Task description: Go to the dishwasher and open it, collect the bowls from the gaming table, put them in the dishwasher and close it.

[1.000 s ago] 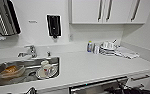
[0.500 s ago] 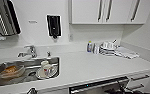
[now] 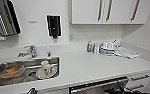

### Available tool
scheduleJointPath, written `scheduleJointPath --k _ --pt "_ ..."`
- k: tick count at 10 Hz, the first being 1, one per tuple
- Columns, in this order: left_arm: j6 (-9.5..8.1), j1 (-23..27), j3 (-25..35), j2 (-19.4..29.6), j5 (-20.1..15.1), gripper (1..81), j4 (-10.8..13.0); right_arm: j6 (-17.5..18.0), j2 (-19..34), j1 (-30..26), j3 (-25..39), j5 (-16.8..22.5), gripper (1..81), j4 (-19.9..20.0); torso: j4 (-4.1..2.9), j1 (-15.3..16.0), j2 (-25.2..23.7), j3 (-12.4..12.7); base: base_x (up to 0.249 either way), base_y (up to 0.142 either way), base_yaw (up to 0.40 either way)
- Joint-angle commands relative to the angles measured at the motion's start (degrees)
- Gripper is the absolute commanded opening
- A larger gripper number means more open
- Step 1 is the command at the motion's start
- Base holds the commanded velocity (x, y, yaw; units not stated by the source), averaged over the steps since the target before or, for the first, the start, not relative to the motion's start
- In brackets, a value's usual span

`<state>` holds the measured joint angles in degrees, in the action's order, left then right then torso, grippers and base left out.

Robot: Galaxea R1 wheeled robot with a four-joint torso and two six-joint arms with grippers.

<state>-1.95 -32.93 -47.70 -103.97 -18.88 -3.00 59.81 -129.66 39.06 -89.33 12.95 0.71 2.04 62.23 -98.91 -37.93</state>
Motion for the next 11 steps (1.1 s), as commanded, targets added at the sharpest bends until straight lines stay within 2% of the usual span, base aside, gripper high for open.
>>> scheduleJointPath --k 1,11 --pt "0.1 5.7 0.9 1.3 -0.8 81.1 -0.3 -1.6 -0.1 -0.9 -0.3 15.7 81.1 -1.8 0.0 0.0 0.0 0.0 0.0 0.0 0.0" --pt "0.1 5.3 0.6 0.9 -0.8 81.1 -0.3 -1.6 -1.9 0.2 -1.7 15.7 81.1 -1.8 0.0 0.0 0.0 0.0 -0.078 0.0 0.0"
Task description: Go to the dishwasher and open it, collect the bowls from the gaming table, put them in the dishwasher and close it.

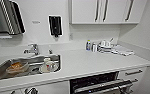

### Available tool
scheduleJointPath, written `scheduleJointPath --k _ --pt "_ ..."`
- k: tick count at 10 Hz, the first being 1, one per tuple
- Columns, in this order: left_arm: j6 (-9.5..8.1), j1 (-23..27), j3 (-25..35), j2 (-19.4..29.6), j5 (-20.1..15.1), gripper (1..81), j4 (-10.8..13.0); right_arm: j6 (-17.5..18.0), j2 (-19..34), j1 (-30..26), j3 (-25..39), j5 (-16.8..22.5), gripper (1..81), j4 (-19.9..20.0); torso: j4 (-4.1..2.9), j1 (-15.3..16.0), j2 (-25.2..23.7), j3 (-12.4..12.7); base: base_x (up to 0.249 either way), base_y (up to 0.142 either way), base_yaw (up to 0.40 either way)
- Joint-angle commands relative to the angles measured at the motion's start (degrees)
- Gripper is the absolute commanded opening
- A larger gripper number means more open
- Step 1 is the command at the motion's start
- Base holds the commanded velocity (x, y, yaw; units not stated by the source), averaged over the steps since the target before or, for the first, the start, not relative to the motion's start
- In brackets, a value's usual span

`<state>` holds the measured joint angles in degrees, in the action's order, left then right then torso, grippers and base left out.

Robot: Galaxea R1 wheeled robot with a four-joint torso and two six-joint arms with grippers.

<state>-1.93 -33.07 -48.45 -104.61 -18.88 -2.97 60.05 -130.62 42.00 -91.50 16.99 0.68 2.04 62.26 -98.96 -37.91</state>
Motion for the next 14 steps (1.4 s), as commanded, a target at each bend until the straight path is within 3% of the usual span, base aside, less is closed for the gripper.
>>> scheduleJointPath --k 1,6,9,14 --pt "0.08 5.3 1.3 1.5 -0.8 81.1 -0.3 -2.0 -1.5 -2.3 0.1 11.7 81.1 -1.9 0.0 0.0 0.0 0.0 -0.081 0.0 0.0" --pt "0.17 4.3 1.3 1.8 -0.6 81.1 -0.4 -2.5 -7.8 -0.6 -4.0 11.7 81.1 -2.0 0.0 0.0 0.0 0.0 -0.08 0.0 0.0" --pt "0.26 2.4 1.4 1.5 -0.5 81.1 -0.2 -2.6 -13.5 1.4 -10.3 11.5 81.1 -2.9 0.02 0.0 0.0 0.0 -0.08 0.0 0.0" --pt "0.26 0.9 1.0 -1.0 -0.5 81.1 0.3 -3.3 -13.8 2.4 -12.0 10.6 81.1 -3.2 0.09 -0.1 -0.1 0.1 -0.081 0.0 0.0"
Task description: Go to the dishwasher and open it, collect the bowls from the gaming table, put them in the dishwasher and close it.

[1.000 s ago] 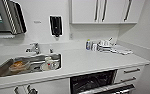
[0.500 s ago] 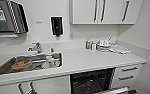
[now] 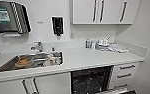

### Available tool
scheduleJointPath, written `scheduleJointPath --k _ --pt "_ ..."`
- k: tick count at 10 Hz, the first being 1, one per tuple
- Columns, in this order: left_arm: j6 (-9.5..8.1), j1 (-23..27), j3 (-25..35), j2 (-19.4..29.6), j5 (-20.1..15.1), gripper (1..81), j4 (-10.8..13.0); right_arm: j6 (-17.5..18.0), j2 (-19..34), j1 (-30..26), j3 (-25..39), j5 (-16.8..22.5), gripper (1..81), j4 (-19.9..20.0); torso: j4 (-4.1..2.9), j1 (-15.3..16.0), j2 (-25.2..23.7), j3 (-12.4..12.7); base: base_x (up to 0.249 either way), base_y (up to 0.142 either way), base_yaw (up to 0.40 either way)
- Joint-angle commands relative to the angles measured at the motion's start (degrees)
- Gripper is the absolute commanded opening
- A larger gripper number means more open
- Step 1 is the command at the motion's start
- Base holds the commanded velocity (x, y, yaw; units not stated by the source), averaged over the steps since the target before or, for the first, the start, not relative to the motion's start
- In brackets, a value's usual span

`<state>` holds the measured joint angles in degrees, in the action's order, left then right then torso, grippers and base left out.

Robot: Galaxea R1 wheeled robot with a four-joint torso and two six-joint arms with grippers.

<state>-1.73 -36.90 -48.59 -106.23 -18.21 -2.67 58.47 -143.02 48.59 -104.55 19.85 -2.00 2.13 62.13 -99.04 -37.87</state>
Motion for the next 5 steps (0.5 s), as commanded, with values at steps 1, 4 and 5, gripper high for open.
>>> scheduleJointPath --k 1,4,5 --pt "0.06 4.4 0.9 0.2 -1.2 81.1 0.0 -1.8 -1.2 -4.1 0.9 7.8 81.1 -0.5 0.0 0.0 0.0 0.0 -0.084 0.0 0.0" --pt "0.06 4.2 0.7 0.1 -1.1 81.1 0.5 -3.0 -1.0 -3.3 -0.4 7.3 81.1 -0.5 0.0 0.0 0.0 0.0 -0.089 0.0 0.0" --pt "0.06 3.8 0.7 0.1 -1.1 81.1 0.5 -3.1 -0.8 -2.8 -0.4 7.0 81.1 -0.5 0.0 0.1 0.0 0.0 -0.09 0.0 0.0"
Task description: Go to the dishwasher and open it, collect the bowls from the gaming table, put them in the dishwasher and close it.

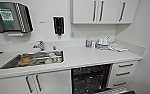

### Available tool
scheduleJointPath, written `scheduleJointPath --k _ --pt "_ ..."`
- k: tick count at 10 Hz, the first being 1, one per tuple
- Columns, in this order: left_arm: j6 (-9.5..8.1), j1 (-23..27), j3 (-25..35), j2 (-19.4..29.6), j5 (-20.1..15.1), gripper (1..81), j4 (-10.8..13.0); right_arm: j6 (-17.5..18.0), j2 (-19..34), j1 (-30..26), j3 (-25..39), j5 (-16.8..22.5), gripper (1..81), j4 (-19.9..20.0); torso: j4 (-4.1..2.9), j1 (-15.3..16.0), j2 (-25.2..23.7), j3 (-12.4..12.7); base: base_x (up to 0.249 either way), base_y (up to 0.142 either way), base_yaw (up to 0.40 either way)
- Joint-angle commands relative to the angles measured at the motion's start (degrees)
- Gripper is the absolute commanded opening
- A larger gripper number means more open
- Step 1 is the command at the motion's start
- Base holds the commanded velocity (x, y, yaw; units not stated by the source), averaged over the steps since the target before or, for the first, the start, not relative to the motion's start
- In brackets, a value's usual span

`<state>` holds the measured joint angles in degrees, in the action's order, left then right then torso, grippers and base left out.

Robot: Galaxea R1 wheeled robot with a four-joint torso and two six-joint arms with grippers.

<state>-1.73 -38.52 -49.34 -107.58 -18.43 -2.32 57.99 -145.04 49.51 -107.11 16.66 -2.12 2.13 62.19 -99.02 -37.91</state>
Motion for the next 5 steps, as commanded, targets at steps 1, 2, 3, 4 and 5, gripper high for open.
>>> scheduleJointPath --k 1,2,3,4,5 --pt "0.06 5.2 1.4 1.3 -0.9 81.1 0.1 -2.6 1.2 -3.5 2.0 10.1 81.1 -0.4 0.0 0.0 0.0 0.0 -0.091 0.0 0.0" --pt "0.06 4.8 1.2 1.1 -0.9 81.1 0.2 -3.3 1.2 -3.2 2.0 9.6 81.1 -0.3 0.0 0.0 0.0 0.0 -0.092 0.0 0.0" --pt "0.06 4.8 1.1 1.0 -1.0 81.1 0.2 -3.3 1.2 -3.1 2.0 9.4 81.1 -0.4 0.0 0.0 0.0 0.0 -0.092 0.0 0.0" --pt "0.06 4.7 1.1 1.1 -0.9 81.1 0.2 -3.4 1.2 -3.0 1.9 9.4 81.1 -0.4 0.0 0.0 0.0 0.0 -0.094 0.0 0.0" --pt "0.06 4.7 1.2 1.2 -1.0 81.1 0.1 -3.4 1.1 -2.7 1.6 9.4 81.1 -0.4 0.0 0.0 0.0 0.0 -0.094 0.0 0.0"
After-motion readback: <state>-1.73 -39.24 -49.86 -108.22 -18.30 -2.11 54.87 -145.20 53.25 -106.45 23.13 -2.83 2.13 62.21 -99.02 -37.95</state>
